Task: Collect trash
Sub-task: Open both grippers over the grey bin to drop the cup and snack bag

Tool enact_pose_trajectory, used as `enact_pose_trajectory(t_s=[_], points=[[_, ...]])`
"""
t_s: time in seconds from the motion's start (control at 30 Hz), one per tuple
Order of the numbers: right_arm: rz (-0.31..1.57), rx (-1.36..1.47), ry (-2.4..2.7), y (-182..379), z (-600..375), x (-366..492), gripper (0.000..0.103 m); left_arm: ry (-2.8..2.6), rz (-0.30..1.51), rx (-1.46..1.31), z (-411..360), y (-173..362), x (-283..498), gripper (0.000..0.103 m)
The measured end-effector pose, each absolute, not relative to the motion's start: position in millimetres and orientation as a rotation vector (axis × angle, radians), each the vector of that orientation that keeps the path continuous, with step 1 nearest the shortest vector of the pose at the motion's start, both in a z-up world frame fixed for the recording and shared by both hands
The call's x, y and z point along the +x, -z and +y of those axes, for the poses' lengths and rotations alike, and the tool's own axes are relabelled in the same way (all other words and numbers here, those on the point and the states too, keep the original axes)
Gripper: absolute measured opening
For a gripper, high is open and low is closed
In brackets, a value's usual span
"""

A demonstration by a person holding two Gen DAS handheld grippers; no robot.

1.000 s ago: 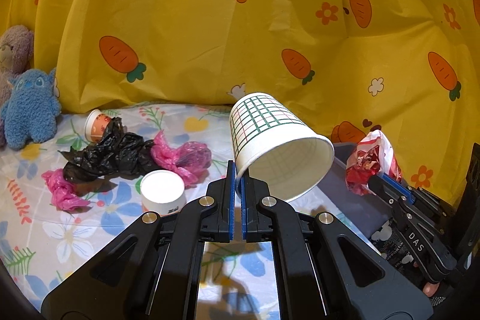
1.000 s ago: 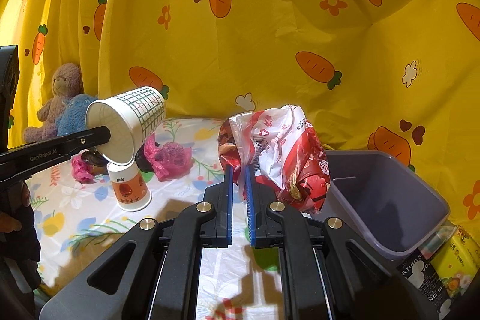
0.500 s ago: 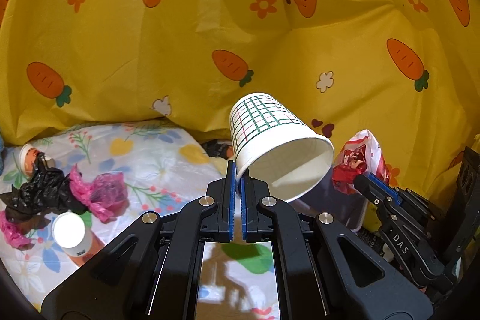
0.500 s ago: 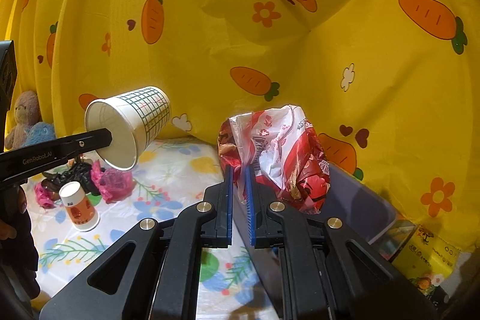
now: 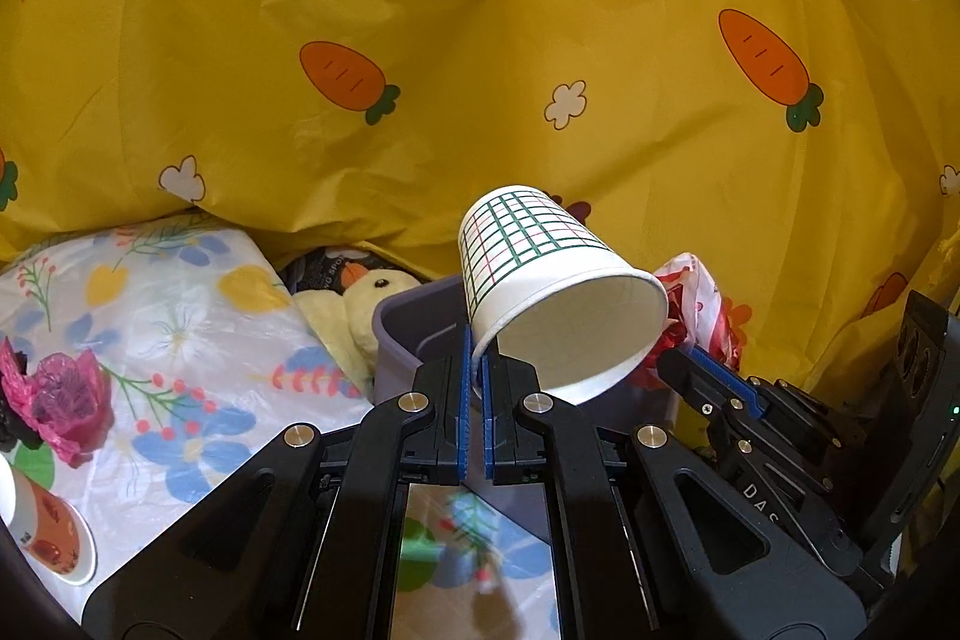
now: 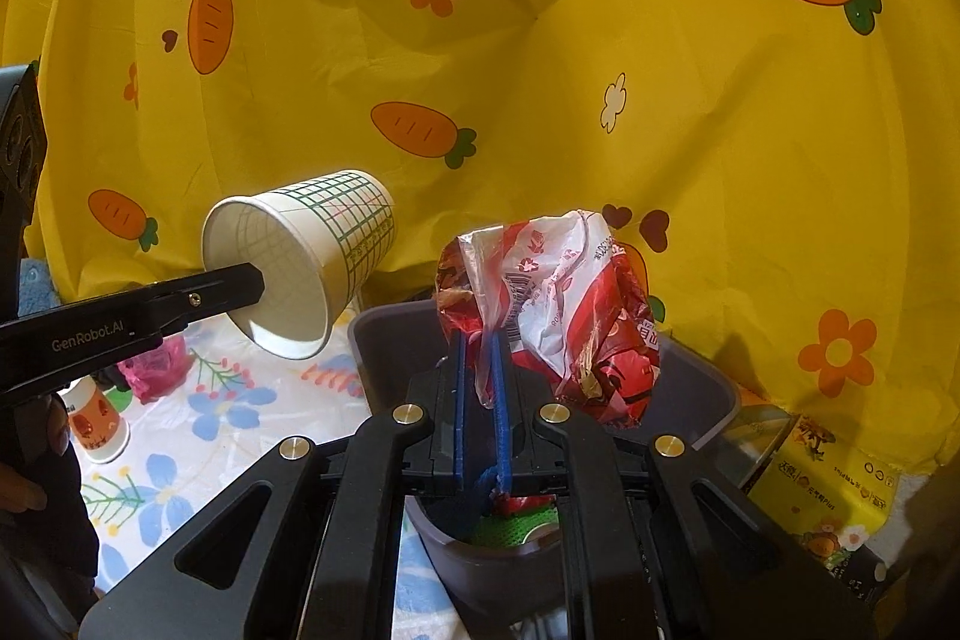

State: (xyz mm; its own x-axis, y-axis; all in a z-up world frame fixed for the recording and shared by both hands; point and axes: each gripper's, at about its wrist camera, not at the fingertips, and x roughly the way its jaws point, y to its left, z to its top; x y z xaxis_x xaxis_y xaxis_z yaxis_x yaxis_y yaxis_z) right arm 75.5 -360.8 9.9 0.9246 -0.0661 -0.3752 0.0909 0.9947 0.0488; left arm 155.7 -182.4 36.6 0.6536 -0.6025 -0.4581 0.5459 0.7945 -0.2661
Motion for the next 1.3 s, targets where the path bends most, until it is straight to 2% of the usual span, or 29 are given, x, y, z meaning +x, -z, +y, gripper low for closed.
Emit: enact_pose_trajectory(t_s=[1.17, 1.23, 1.3], points=[[0.44, 0.093, 0.125, 15, -380, 91, 0.011, 0.741, 0.665, -0.127, -233, 6, 188, 0.003], [0.438, 0.093, 0.131, 16, -380, 91, 0.011, 0.744, 0.665, -0.128, -232, 7, 188, 0.014], [0.435, 0.092, 0.137, 16, -380, 90, 0.016, 0.736, 0.656, -0.139, -228, 7, 188, 0.052]])
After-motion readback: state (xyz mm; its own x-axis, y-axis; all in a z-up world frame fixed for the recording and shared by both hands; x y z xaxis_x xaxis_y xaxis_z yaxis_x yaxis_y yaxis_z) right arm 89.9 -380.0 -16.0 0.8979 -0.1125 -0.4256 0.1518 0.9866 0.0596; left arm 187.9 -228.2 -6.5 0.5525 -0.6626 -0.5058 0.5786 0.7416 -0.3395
